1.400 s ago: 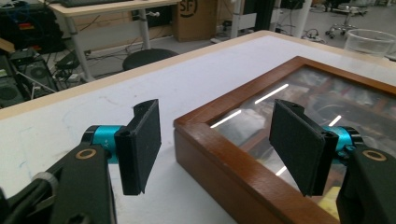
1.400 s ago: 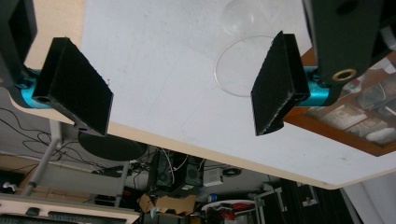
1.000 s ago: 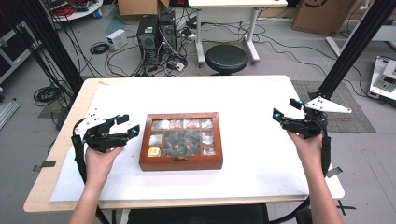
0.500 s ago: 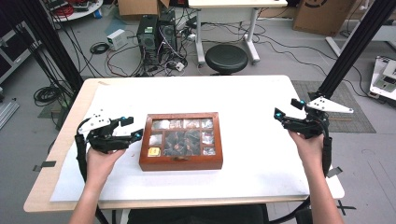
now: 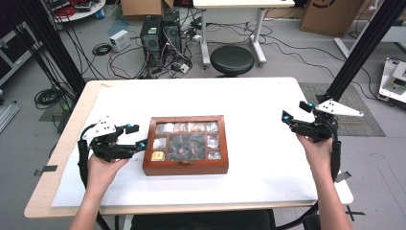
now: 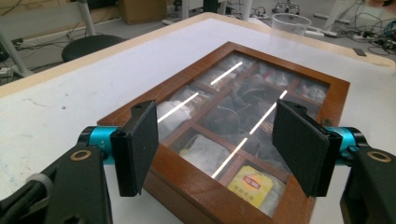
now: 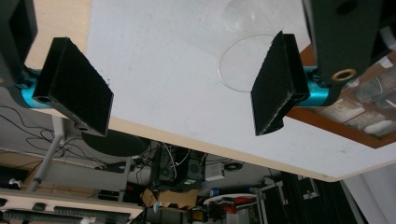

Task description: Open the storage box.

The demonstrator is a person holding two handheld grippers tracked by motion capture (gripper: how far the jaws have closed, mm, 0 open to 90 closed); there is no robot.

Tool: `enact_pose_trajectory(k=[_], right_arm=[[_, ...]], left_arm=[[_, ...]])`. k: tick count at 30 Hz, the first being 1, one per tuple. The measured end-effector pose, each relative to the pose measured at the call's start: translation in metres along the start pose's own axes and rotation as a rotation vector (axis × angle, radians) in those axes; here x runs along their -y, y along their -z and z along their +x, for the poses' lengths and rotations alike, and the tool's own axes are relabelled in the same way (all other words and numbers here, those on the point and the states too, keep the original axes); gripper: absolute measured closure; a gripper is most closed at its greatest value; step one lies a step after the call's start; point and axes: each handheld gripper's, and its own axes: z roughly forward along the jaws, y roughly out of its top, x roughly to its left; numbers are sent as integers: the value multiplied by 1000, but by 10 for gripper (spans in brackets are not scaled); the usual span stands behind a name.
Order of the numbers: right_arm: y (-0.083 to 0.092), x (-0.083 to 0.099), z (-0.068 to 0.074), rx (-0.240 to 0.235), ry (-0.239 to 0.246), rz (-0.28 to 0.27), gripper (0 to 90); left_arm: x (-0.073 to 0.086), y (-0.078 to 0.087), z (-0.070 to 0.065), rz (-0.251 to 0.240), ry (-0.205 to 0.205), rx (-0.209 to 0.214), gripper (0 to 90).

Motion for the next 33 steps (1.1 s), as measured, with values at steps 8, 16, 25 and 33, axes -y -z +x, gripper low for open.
enact_pose_trajectory(k=[8, 16, 25, 33], right_arm=[[0, 0, -1, 6, 0, -1, 214], [0, 0, 0, 8, 1, -1, 214], [0, 0, 0, 10, 4, 2, 214], [0, 1, -1, 14, 2, 1, 214]], left_arm=[[14, 2, -7, 34, 12, 36, 303], [29, 6, -16, 69, 23, 47, 296], [42, 3, -22, 144, 27, 54, 296], [49, -3, -24, 216, 40, 66, 288]])
